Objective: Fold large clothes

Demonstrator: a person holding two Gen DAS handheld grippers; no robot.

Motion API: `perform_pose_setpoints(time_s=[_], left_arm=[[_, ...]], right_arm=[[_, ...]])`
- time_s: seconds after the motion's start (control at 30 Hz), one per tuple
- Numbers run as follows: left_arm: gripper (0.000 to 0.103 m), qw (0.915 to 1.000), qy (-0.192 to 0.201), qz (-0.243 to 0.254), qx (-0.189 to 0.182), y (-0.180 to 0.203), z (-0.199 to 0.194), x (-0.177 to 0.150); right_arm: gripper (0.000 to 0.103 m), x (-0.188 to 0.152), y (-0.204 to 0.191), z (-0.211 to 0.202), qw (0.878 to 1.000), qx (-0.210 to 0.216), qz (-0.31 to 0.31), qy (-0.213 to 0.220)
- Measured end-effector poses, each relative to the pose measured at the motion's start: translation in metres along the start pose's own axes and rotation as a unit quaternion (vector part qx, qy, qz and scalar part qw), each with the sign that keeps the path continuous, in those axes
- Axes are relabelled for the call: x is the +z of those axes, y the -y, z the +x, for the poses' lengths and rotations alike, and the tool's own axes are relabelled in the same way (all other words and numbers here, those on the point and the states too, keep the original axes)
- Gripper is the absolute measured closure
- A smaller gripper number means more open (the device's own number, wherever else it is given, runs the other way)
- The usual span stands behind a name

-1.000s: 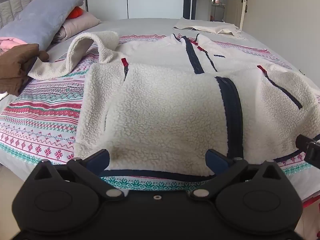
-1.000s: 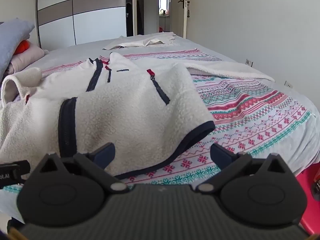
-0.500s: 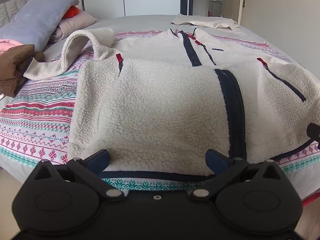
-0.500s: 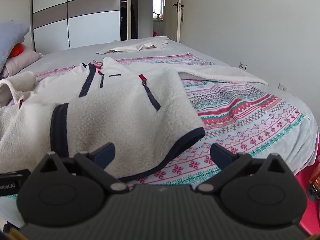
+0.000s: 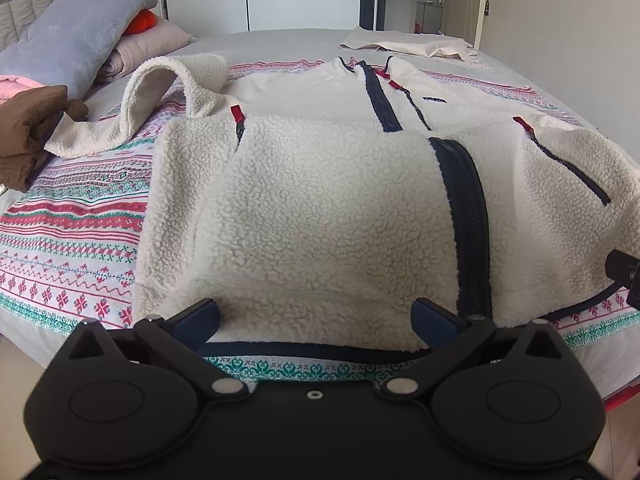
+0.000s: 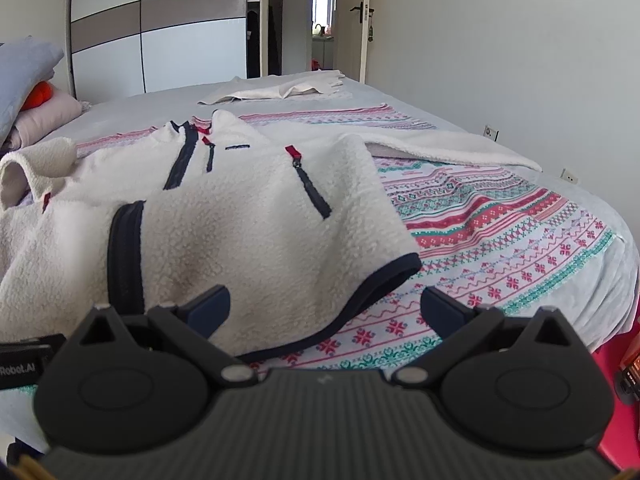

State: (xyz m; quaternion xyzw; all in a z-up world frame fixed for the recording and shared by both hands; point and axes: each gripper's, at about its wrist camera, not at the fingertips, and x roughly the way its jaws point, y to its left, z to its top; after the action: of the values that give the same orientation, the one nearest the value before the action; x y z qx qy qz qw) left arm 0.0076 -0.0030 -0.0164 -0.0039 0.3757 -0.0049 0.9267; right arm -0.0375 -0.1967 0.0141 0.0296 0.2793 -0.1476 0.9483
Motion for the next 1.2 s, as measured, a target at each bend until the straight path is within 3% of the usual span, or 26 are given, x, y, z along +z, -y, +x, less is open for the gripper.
perform_pose_setpoints(time_s=[1.2], left_arm=[[0.000, 1.0000, -0.003, -0.006, -0.004, -0.003, -0.001, 0.003]], right_arm=[[0.000, -0.003, -0.011, 0.007, 1.000, 0.010, -0.011, -0.013]])
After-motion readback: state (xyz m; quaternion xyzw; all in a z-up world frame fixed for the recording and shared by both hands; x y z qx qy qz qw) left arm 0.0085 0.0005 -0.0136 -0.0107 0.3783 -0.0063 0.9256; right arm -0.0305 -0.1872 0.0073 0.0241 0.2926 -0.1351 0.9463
